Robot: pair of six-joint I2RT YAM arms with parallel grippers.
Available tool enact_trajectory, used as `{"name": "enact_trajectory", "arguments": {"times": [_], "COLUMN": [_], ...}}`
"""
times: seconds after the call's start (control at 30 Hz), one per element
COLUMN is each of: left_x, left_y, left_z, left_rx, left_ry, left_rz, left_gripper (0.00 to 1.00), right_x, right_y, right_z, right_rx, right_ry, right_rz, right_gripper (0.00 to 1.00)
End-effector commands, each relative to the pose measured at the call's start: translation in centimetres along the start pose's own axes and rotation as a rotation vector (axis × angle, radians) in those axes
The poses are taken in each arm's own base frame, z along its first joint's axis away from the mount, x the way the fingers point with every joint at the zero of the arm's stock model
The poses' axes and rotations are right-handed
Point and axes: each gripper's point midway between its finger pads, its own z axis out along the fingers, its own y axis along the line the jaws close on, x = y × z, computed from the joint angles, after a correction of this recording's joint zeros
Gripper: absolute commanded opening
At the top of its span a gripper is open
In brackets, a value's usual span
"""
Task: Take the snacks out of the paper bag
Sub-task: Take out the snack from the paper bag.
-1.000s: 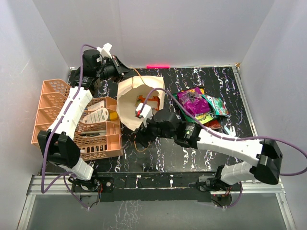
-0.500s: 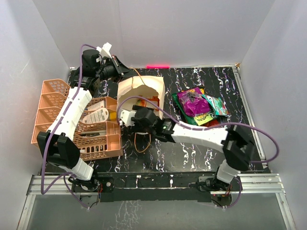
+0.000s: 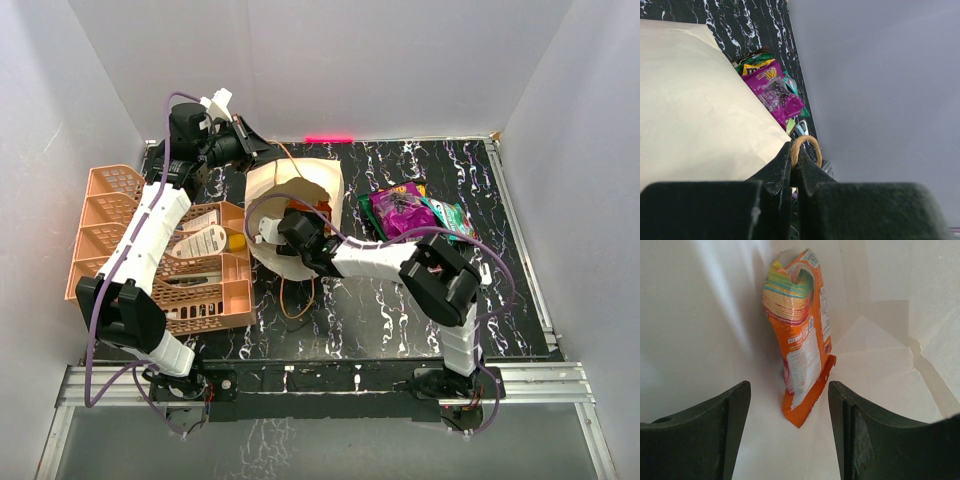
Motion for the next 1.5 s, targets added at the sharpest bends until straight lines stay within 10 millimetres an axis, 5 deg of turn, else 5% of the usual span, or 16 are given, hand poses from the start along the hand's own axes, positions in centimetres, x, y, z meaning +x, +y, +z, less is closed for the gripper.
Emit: {"name": "enact_trajectory", "arguments": {"times": [0.0,0.47,0.77,0.93,1.13,1.27,1.47], "left_x": [-0.8,-0.6,-0.5,-0.6,-0.7,-0.8,-0.8], "left_y": [-4.0,-4.4,-4.0,-3.9,-3.6,-3.3,-3.0], "left_z": [-2.3,-2.7,-2.5,-2.3,-2.1,-1.9,-1.6], "left_rx": [0.082,0.090,0.085,0.079,0.072,0.066,0.061], "left_ry": [-0.040,-0.031,-0.027,-0.028,-0.032,-0.031,-0.029], "left_rz": [0.060,0.067,0.065,0.065,0.064,0.060,0.056], "left_gripper": [0.00,0.00,0.00,0.00,0.00,0.00,0.00], "right_x": [-2.0,2.0,0.4,-2.8,-4.8,-5.6,-7.5], "right_y": [-4.0,-4.0,-5.5,-5.8,-5.9,-3.8,0.1], "right_z": [1.6,8.2,6.9,4.1,-1.3,-5.5,-14.5], "right_rx": [0.118,0.196,0.191,0.110,0.070,-0.037,-0.302], "right_ry": [-0.055,0.095,0.040,-0.077,-0.155,-0.245,-0.514], "right_rz": [0.073,0.030,0.028,0.022,0.076,0.128,0.246], "right_gripper": [0.67,0.69,0.27,0.09,0.07,0.07,0.07]}}
